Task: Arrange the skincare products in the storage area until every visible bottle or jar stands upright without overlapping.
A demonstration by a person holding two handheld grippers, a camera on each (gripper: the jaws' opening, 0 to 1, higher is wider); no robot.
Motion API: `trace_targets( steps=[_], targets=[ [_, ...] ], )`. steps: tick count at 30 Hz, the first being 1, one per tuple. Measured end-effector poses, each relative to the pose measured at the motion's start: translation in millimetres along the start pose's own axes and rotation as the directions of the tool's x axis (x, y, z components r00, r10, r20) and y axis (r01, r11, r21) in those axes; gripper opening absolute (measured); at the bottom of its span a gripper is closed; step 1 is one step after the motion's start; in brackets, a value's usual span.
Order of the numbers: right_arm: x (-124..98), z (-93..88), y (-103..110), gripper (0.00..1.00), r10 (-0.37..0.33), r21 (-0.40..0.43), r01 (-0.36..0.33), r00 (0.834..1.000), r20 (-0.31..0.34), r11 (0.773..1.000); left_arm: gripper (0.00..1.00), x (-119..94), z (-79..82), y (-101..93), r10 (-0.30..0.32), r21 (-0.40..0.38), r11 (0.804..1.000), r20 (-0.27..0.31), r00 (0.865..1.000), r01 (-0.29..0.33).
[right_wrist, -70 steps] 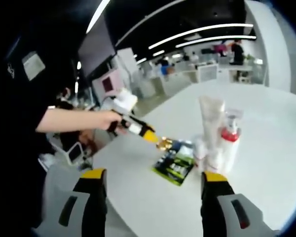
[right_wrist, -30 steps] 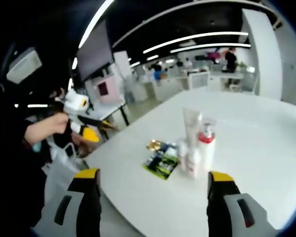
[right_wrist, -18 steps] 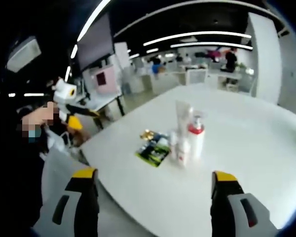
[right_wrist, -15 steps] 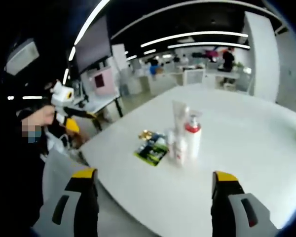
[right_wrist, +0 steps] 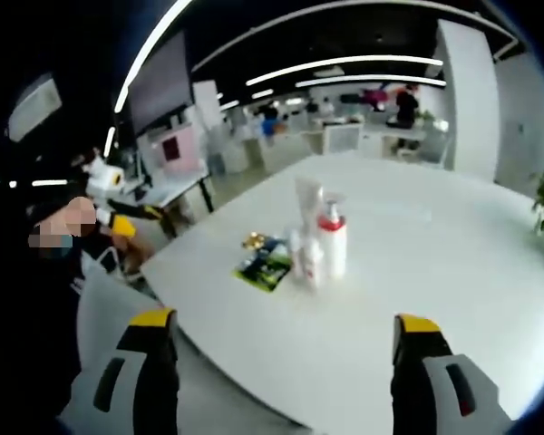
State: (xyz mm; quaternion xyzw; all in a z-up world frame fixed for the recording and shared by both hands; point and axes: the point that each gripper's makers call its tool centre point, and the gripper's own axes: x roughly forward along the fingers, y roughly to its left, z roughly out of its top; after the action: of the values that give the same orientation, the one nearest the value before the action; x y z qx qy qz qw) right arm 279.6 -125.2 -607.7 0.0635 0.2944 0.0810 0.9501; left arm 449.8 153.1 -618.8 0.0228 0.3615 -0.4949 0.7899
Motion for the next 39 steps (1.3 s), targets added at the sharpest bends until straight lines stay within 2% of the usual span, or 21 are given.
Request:
trace_targets(
  steps=[4, 12, 18, 22, 31, 35, 39],
  targets=[
    [2, 0.2, 1, 0.99, 0.006, 0.0, -0.006, 1.0, -0.002, 1.0, 0.97, 2, -1.5, -1.1, 0.006, 0.025, 1.0, -0.024, 1.0, -0.006],
    [4, -1.5, -2, 0.99, 0.007, 0.004, -0.007, 1.0, -0.008, 1.0, 0.97, 11, 4.4, -5.9, -0.008, 0.046, 0.999, -0.033, 0.999, 0.009],
    [4, -6.9, -3, 0.99, 0.007, 0.018, -0.007, 1.0, -0.013, 1.0, 0.9, 21, 9.8, -5.9, 0.002, 0.066, 0.998, -0.032, 0.999, 0.0],
    [3, -11.2, -3, 0.99, 0.009, 0.023, -0.008, 1.0, -0.021, 1.0, 0.9, 35, 16.1, -5.6, -0.008, 0.078, 0.997, -0.052, 0.999, 0.012],
    [5, -17.9, -9, 0.99, 0.007, 0.046, -0.005, 0.999, -0.034, 0.999, 0.88, 69, 41.5, -3.2, -0.018, 0.112, 0.993, -0.068, 0.998, 0.025],
    [5, -16.4, -13, 0.99, -0.005, 0.053, 0.007, 1.0, -0.023, 0.999, 0.82, 80, 48.1, -2.7, -0.025, 0.127, 0.991, -0.065, 0.998, 0.033],
    [9, -18.4, -18, 0.99, -0.004, 0.073, 0.006, 1.0, -0.022, 0.997, 0.82, 92, 52.8, 0.9, -0.024, 0.13, 0.991, -0.078, 0.997, 0.034]
  ],
)
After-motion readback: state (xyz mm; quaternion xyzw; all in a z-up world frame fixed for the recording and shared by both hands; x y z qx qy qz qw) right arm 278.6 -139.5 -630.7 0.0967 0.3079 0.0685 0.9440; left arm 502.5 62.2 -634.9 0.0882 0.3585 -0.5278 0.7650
